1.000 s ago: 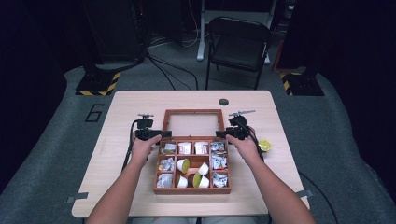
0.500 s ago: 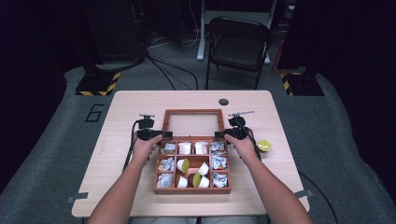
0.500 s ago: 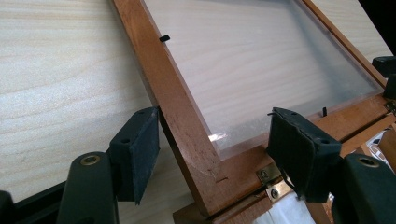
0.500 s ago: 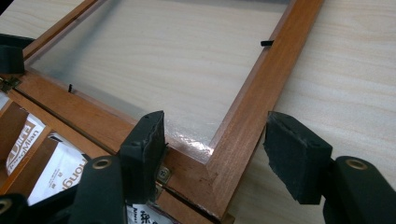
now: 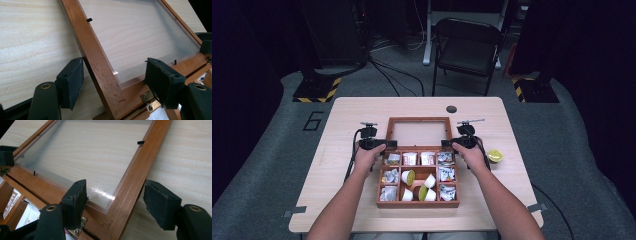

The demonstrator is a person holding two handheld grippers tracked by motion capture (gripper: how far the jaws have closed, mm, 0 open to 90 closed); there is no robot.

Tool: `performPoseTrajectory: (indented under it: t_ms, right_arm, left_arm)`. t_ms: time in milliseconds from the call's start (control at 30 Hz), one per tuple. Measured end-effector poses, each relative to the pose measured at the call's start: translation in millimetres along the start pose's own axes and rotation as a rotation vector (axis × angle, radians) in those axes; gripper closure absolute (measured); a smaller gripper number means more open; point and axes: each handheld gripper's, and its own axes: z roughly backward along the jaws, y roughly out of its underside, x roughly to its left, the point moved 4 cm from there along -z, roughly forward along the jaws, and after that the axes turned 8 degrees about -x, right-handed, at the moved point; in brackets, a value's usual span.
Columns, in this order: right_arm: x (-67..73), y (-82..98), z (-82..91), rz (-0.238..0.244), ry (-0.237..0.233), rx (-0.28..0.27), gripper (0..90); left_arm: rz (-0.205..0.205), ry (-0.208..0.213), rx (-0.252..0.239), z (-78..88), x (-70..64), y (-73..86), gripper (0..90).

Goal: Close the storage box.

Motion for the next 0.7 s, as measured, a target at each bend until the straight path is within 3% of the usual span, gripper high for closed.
performPoseTrajectory:
  t_ms: [133,700]
  right_arm:
    - [-0.7,-0.1,-1.1,-0.012,-0.007,0.000,33.2]
    - [-2.0,-0.1,-6.5,-0.056,-0.011,-0.004,29.4]
  left_arm:
    - [-0.011,-0.008,-0.001,-1.2,0.2,0.0,31.1]
    - [0.017,-0.007,-0.005,-8.8,-1.8,0.6,27.6]
